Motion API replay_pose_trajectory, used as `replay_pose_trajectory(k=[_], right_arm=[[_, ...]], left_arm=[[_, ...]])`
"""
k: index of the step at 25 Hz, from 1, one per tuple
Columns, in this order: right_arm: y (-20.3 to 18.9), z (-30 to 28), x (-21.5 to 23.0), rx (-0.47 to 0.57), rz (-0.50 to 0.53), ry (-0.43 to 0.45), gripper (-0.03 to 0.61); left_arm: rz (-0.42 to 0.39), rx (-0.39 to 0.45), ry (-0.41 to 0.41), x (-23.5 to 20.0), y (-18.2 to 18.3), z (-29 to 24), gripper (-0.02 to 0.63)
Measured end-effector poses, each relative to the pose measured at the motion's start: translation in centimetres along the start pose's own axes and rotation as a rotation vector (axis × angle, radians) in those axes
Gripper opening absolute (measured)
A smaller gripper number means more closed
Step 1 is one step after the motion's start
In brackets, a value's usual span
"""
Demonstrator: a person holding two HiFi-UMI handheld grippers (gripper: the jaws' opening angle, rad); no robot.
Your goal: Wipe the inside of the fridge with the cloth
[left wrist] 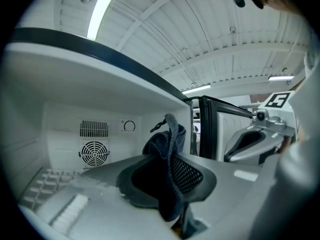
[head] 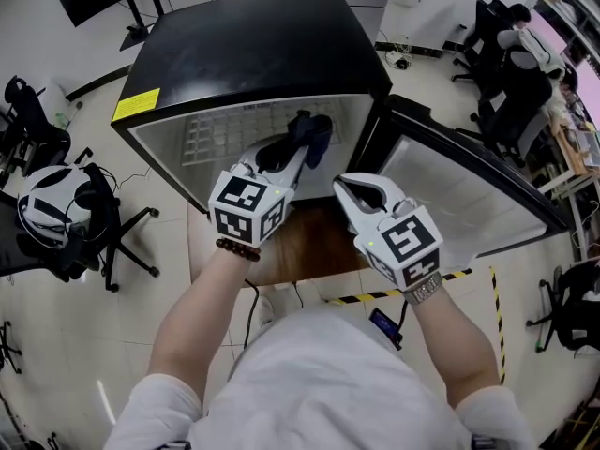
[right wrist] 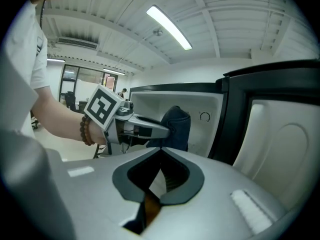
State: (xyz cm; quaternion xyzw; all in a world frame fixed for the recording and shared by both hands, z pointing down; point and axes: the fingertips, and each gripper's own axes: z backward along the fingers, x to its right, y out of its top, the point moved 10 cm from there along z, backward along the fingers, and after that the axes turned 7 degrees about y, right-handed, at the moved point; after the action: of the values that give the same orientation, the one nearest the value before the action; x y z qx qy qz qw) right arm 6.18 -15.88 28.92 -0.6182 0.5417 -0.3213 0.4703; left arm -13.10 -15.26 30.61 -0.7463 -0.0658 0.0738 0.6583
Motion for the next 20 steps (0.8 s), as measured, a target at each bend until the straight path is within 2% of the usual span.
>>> replay_pose_trajectory(k=[11,20], right_arm=[[-0.1,-1.6,0.2,-0.025,-0.02,-0.057,0.002],[0.4,-3.3,1.1,-0.052,-0.051,-0.112,0.002]], left_arm=[[0.023,-0.026,0.159,-1.1,1.6,-5.8,0.071],[0.038,-0.04,0.225,-2.0,1.2,-10.0,0.071]])
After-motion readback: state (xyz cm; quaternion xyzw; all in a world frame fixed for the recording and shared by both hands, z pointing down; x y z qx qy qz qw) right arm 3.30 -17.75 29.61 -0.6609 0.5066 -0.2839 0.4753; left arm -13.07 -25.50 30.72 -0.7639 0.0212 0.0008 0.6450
